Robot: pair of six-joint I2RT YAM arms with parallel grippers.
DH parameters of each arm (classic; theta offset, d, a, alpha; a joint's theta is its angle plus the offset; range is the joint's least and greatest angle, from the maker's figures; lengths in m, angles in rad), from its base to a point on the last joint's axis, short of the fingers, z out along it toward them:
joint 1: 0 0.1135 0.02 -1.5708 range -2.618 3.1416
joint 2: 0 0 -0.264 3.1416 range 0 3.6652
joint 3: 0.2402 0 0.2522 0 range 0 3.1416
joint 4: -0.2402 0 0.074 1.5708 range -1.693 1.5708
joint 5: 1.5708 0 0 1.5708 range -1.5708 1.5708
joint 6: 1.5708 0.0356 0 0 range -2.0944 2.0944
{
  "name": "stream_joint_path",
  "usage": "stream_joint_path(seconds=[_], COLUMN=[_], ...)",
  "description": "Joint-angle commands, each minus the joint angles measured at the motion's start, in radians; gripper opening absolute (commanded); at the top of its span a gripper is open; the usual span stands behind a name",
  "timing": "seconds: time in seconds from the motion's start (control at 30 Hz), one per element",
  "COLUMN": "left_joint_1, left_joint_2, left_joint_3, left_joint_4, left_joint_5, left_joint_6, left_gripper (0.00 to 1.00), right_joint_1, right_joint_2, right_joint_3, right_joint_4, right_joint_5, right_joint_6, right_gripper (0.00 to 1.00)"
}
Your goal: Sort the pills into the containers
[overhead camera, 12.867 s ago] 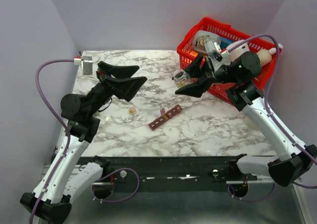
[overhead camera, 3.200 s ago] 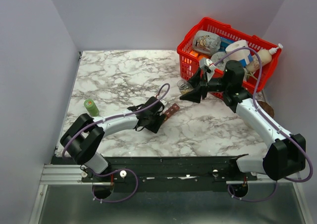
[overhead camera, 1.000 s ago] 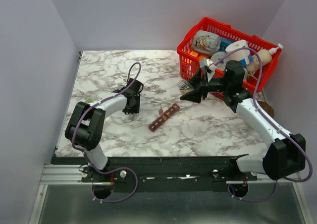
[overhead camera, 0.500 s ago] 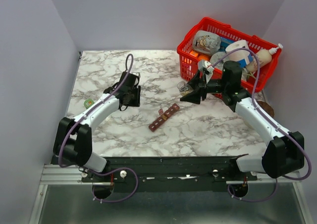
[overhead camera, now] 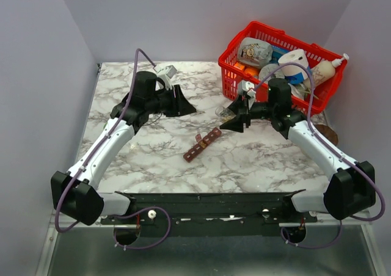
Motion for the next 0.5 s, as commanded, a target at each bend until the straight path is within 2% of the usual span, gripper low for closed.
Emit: stream_joint_path(seconds=[0.0, 0.3, 0.47], left_joint_1=[0.008, -0.009, -0.049], left_joint_2=[0.014, 0.052, 0.078], left_joint_3=[0.070, 0.044, 0.060], left_joint_4=[0.099, 0.308, 0.277], left_joint_5=[0.254, 0.380, 0.372], left_joint_6=[-0.195, -0.414, -0.404], left_gripper=[0.12, 0.12, 0.12], right_joint_1=[0.045, 0.078, 0.098], right_joint_2=[0.002, -0.014, -0.023], right_joint_3=[0.023, 0.032, 0.037], right_joint_4=[-0.067, -0.094, -0.092], right_joint_5=[0.076, 0.119, 0.128], right_joint_6=[-0.125, -0.152, -0.150], right_gripper=[0.09, 0.09, 0.09])
